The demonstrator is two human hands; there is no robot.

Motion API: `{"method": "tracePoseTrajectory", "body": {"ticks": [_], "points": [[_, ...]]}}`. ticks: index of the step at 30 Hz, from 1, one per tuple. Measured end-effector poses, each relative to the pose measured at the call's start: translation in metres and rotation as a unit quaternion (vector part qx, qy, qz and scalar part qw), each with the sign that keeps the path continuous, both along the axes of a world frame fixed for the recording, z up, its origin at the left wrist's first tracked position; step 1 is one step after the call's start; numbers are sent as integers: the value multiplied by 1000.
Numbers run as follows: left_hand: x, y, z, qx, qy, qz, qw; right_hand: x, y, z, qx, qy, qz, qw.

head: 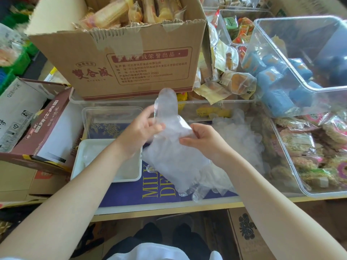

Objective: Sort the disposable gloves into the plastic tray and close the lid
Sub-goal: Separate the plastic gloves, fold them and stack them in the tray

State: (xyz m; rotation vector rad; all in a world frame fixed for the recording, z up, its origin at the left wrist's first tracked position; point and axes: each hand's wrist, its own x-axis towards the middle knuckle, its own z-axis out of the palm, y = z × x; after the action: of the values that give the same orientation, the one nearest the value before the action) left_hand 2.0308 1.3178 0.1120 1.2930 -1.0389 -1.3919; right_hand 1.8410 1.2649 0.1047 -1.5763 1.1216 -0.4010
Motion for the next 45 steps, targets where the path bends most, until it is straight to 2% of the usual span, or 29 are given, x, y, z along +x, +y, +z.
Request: {"method": "tracePoseTrajectory", "body": {"ticks": [1,2,4,6,7,10,13,15,18,21,26,31,35,37,40,42,45], "points": [[0,0,-2,3,-26,55,998,0,1,-1,-1,3,-17,1000],[0,0,-6,-16,-90,115,989,0,1,-1,-6,8,-32,999],[-2,4,-8,-114,-275,178,938,0,2,-2,-19,16,-54,998],[-10,9,-11,-225,-393,140,880,1,2,-3,-34,21,-55,998],[-15,11,-13,-243,-407,97,875,2,2,-2,-40,21,-48,998],[-28,13,-20,-177,-361,-4,916,5,2,0,-63,24,-8,998],[-30,13,-19,-101,-272,-11,957,7,4,5,-84,24,39,995],[-26,14,-17,-77,-220,-14,972,8,4,7,-86,27,62,994],[-15,15,-20,-63,-212,-25,975,11,2,5,-83,27,97,991],[-4,17,-20,-66,-195,6,979,18,0,4,-80,22,114,990],[21,31,-21,-48,-120,53,990,39,0,1,-40,17,112,993],[64,46,-40,79,-25,171,982,63,2,-13,53,38,141,988],[107,57,-63,252,65,174,950,89,13,-53,191,-4,21,981],[123,60,-78,305,54,191,931,107,21,-72,204,9,-42,978],[136,59,-97,320,-1,237,917,135,31,-90,195,24,-67,978],[140,57,-106,308,-70,250,915,151,37,-98,172,67,-50,982],[146,53,-123,286,-216,218,908,169,45,-108,116,133,-29,984]]}}
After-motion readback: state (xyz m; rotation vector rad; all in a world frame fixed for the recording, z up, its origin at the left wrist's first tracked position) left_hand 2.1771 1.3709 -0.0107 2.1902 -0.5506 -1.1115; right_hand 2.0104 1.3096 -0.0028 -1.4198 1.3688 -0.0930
